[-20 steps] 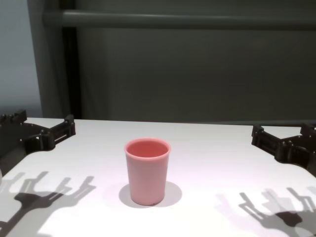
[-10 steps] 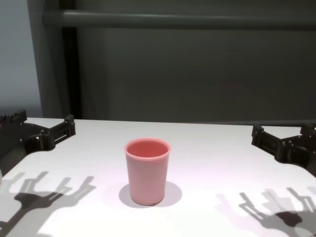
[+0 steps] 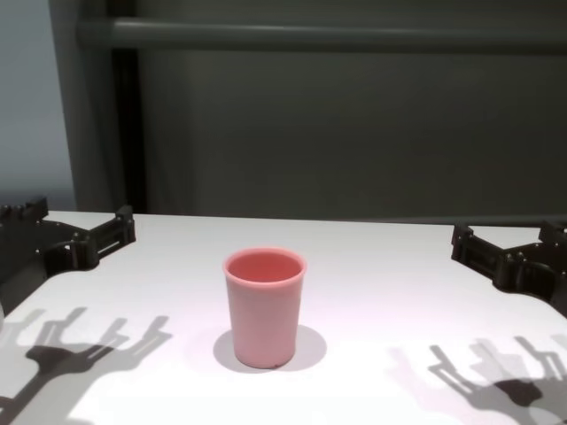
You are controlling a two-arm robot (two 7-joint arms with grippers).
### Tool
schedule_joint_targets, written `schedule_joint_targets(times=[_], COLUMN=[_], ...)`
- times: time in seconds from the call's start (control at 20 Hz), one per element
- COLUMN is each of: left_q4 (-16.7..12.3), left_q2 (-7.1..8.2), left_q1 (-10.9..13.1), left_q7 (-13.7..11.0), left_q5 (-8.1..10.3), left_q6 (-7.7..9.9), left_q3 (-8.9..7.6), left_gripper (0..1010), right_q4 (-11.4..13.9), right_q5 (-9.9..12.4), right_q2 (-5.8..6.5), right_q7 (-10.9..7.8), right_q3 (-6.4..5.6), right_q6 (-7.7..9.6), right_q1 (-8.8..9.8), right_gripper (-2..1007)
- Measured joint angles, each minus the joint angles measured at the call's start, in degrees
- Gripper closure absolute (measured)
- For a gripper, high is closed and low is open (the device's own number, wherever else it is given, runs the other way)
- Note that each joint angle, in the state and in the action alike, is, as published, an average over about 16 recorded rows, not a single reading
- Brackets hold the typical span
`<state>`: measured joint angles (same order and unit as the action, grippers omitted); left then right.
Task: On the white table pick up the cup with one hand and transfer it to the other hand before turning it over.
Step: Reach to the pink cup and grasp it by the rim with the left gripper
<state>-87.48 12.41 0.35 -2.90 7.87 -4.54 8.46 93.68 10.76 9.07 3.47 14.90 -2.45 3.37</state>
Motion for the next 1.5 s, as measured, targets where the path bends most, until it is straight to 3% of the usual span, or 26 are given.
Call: schedule_joint_targets(times=[1.5], left_q4=[-0.46], left_q2=[0.09], left_q1=[0.10], left_q7=[-0.73], left_q5=[-0.19], left_q6=[-0.61], left_q3=[-0.18], left_gripper=[9], right_q4=[0.00], right_q5=[0.00], right_q2=[0.00], right_q7=[0.00], right_q3=[0.00], right_q6=[0.00], right_q1=[0.00], right_gripper=[3])
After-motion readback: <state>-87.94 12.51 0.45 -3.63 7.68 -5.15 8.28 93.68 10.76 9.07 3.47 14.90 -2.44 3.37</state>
